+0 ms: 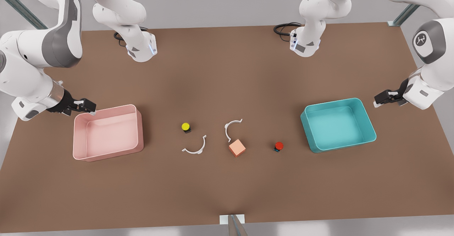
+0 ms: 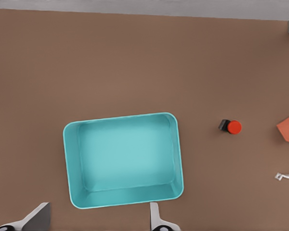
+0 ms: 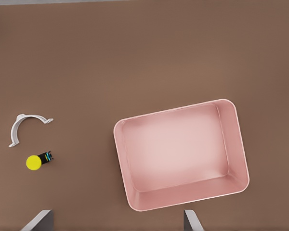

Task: Place the red button in the blue storage box with the left arm, and place the yellow button in the pink storage box with the right arm

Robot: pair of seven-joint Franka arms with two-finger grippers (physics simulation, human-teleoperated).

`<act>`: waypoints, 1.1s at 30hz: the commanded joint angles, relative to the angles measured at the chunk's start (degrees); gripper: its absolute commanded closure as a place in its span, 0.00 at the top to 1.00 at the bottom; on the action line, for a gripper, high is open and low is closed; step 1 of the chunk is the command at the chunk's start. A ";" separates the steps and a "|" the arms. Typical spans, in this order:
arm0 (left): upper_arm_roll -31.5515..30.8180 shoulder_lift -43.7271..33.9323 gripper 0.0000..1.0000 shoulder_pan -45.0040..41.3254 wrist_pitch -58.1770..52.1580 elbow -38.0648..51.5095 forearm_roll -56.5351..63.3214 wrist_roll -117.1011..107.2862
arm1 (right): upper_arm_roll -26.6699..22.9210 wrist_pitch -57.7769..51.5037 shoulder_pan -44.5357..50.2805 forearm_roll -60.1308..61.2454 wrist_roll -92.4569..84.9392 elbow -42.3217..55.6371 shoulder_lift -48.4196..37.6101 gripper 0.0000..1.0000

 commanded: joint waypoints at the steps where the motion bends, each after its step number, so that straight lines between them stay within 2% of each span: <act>1: 0.02 -0.10 1.00 0.00 0.48 0.03 0.31 0.10 | 0.04 0.01 0.09 0.09 0.12 0.03 -0.06 1.00; 4: -0.16 -0.01 1.00 -0.35 0.48 0.03 0.31 0.10 | 0.82 1.68 0.88 0.09 0.92 -0.24 1.61 1.00; 6: -0.16 0.25 1.00 -3.33 0.48 -0.14 -0.04 -0.34 | 4.60 5.72 1.50 -0.17 1.27 -1.46 2.93 1.00; 8: -0.86 6.57 1.00 -4.39 1.97 -0.05 -1.62 -0.17 | 10.23 9.06 3.43 -1.75 9.78 -3.75 3.89 1.00; 10: -1.48 11.41 1.00 -7.73 9.18 -0.14 -1.88 -2.18 | 10.58 10.03 7.21 -3.25 14.89 -4.63 7.15 1.00; 13: -1.65 16.94 1.00 -12.74 14.01 -0.06 -1.97 -4.82 | 10.76 11.52 10.28 -3.25 19.46 -4.98 10.22 1.00; 17: -1.65 20.90 1.00 -16.78 18.41 -0.06 -1.80 -9.92 | 10.93 18.64 12.66 -3.16 21.22 -9.38 13.03 1.00; 22: -1.65 24.94 1.00 -21.79 24.12 -0.23 -1.97 -15.37 | 10.93 22.16 16.61 -1.05 23.85 -9.64 17.52 1.00; 23: -1.57 26.53 1.00 -23.37 29.21 -0.32 -1.88 -22.65 | 11.11 23.73 16.97 -0.96 23.94 -11.39 17.61 1.00; 26: -1.66 28.81 1.00 -23.73 32.03 -0.14 -5.12 -24.52 | 12.25 29.19 16.79 0.53 23.85 -13.16 21.21 1.00; 33: -3.32 31.54 1.00 -24.87 34.40 -2.16 -5.40 -24.25 | 12.25 31.56 16.44 -0.79 22.28 -13.42 23.76 1.00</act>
